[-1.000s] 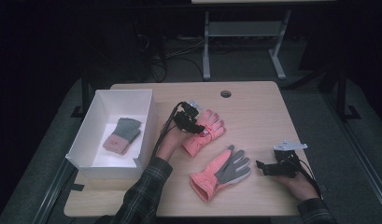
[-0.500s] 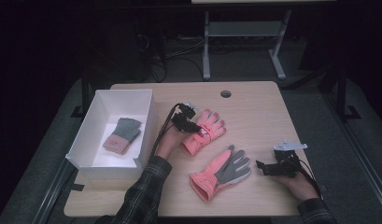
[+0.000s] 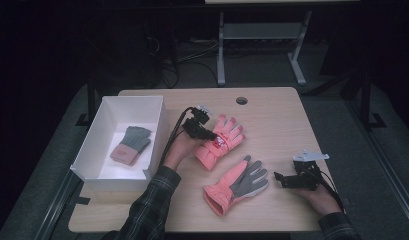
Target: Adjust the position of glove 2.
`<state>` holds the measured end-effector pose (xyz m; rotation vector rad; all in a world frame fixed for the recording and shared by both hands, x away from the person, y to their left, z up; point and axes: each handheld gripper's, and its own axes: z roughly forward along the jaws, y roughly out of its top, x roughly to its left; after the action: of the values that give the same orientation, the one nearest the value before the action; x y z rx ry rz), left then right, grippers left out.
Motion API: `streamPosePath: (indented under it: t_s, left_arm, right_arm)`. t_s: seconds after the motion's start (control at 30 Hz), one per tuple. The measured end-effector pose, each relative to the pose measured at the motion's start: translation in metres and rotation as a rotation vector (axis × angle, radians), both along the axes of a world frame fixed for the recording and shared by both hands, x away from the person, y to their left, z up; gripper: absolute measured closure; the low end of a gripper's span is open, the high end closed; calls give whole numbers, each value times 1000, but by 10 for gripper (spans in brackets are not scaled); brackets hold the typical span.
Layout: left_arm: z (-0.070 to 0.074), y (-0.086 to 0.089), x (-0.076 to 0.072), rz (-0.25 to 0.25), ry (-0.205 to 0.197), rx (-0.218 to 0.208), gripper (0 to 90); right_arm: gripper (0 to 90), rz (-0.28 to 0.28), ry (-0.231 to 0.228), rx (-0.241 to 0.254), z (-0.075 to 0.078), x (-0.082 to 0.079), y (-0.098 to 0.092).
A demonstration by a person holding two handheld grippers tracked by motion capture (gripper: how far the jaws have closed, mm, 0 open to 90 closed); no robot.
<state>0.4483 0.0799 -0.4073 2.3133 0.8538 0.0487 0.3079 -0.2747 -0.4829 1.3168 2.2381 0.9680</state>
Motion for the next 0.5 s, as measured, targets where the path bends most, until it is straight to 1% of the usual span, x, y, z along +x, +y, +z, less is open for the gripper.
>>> streamPosePath:
  t_s: [0.07, 0.1, 0.13, 0.17, 0.2, 0.23, 0.33, 0.4, 0.5]
  left_arm:
    - [6, 1, -3, -24, 9, -8, 824]
    - [8, 0, -5, -23, 12, -25, 824]
    - [11, 0, -6, -33, 12, -23, 824]
    - [15, 0, -9, -37, 16, -39, 824]
    - [18, 0, -10, -46, 24, -40, 824]
    - [23, 0, -14, -51, 22, -56, 825]
    - [35, -2, -22, -85, 17, -62, 824]
    - [42, -4, -29, -108, 21, -66, 824]
    - [47, -8, -39, -141, 30, -65, 824]
  right_arm:
    - [88, 0, -1, 0, 0, 0, 0]
    - [88, 0, -1, -1, 0, 0, 0]
    - [87, 1, -1, 0, 0, 0, 0]
    - [88, 0, -1, 0, 0, 0, 0]
    - [88, 0, -1, 0, 0, 0, 0]
    - [88, 1, -1, -1, 0, 0, 0]
    - [88, 0, 0, -1, 0, 0, 0]
    - [88, 0, -1, 0, 0, 0, 0]
    - [88, 1, -1, -1, 0, 0, 0]
